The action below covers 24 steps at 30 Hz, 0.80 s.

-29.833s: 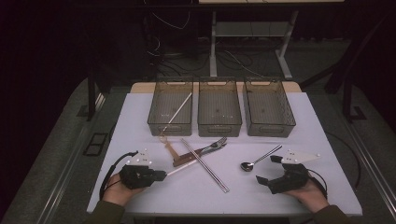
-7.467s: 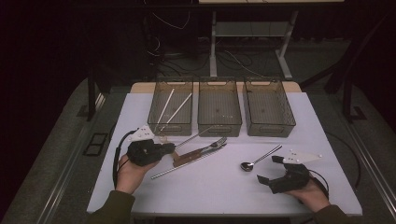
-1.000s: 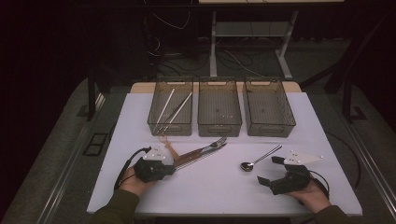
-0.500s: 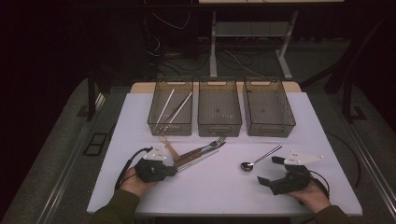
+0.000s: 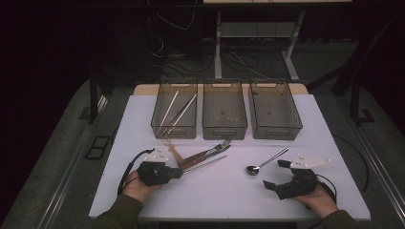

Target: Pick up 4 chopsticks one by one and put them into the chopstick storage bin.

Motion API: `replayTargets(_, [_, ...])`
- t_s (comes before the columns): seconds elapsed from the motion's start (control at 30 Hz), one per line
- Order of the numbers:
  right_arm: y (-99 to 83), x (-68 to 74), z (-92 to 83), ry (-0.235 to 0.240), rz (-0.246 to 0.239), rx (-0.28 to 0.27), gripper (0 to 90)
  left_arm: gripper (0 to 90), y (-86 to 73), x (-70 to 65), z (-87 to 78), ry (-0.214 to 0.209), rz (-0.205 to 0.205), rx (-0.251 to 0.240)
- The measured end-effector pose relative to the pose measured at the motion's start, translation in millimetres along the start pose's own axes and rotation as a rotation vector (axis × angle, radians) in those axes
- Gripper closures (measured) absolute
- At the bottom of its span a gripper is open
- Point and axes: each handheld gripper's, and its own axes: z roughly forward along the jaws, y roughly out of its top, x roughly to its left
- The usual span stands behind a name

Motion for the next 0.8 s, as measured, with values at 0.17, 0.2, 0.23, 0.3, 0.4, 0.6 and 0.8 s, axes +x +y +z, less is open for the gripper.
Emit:
replayTargets(0.17, [0.0, -0.4, 0.4, 0.002, 0.0, 0.0, 1.5, 84.7, 2.8, -1.1, -3.4, 0.008, -0.012, -0.03])
replayTargets(0.2, [0.0, -0.3, 0.4, 0.002, 0.0, 0.001, 1.5, 84.7, 3.2, -0.9, -4.4, 0.009, -0.011, -0.032])
replayTargets(0.23, [0.0, -0.4, 0.4, 0.002, 0.0, 0.0, 1.4, 84.7, 3.6, -1.1, -5.1, 0.008, -0.014, -0.037])
replayTargets(0.3, [0.0, -0.5, 0.4, 0.002, 0.001, 0.0, 1.5, 84.7, 4.2, -1.5, -6.0, 0.01, -0.017, -0.047])
replayTargets(0.4, [0.0, -0.6, 0.5, 0.001, 0.0, 0.001, 1.5, 84.7, 6.0, -1.7, -8.5, 0.015, -0.018, -0.056])
replayTargets(0.6, [-0.2, -0.8, 1.7, 0.0, -0.002, 0.0, 1.5, 84.7, 11.9, -3.0, -15.7, 0.021, -0.025, -0.081])
replayTargets(0.8, [0.1, -0.4, 4.8, 0.004, -0.001, 0.009, 1.4, 84.7, 17.3, -2.3, -20.4, 0.037, -0.028, -0.103])
